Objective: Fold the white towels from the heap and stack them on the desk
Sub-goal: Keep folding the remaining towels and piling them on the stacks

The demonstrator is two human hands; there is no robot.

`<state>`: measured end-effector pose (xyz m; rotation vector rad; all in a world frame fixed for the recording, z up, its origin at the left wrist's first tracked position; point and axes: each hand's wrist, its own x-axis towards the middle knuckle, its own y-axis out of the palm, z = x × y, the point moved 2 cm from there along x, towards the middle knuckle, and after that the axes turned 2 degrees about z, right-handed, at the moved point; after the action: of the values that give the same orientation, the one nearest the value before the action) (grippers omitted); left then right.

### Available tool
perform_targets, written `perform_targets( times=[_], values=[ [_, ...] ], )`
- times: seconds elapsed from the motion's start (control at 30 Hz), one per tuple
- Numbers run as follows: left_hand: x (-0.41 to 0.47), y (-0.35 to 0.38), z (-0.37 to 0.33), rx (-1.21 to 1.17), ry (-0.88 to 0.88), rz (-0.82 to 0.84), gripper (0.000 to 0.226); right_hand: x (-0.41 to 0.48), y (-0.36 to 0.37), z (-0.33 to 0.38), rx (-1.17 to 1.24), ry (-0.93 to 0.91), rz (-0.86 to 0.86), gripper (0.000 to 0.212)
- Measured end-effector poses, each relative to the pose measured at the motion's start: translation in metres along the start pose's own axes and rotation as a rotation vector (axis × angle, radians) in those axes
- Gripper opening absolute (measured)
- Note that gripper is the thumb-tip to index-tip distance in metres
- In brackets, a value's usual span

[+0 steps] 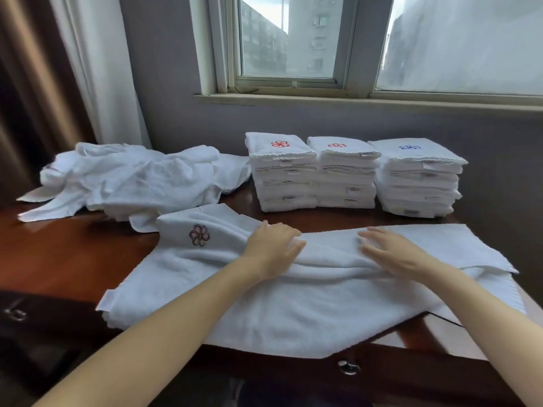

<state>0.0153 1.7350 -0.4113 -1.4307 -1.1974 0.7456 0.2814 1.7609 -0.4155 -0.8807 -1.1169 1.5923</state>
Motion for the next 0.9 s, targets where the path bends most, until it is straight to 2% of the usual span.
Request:
perform_targets(
  times=[0.13, 0.23, 0.33, 0.43, 0.5, 0.63, 0.8, 0.9],
  values=[
    [-0.011, -0.032, 0.059, -0.098, -0.076, -0.236, 0.033, 0.028, 0.007, 0.095, 0.175, -0.138, -0.047, 0.055],
    [-0.022, -0.055, 0.109, -0.123, -0.195, -0.303, 0.032, 0.058, 0.022, 0.161, 0.257, -0.175, -0.014, 0.055],
    [-0.033, -0.07, 0.157, -0.151, -0.319, -0.271, 0.034, 0.089, 0.031, 0.21, 0.288, -0.171, 0.014, 0.05],
    [-0.041, -0.075, 0.19, -0.164, -0.423, -0.251, 0.036, 0.12, 0.04, 0.241, 0.255, -0.151, 0.037, 0.034],
    [-0.044, -0.073, 0.204, -0.171, -0.465, -0.22, 0.038, 0.136, 0.046, 0.253, 0.28, -0.104, 0.055, 0.043],
    [-0.043, -0.072, 0.224, -0.193, -0.449, -0.177, 0.035, 0.156, 0.059, 0.263, 0.242, -0.044, 0.097, 0.047],
    [-0.029, -0.07, 0.245, -0.301, -0.411, -0.015, 0.04, 0.179, 0.067, 0.271, 0.217, -0.051, 0.1, 0.052],
    [-0.026, -0.056, 0.252, -0.097, -0.383, 0.085, 0.051, 0.189, 0.07, 0.274, 0.218, -0.029, 0.123, 0.057]
  ],
)
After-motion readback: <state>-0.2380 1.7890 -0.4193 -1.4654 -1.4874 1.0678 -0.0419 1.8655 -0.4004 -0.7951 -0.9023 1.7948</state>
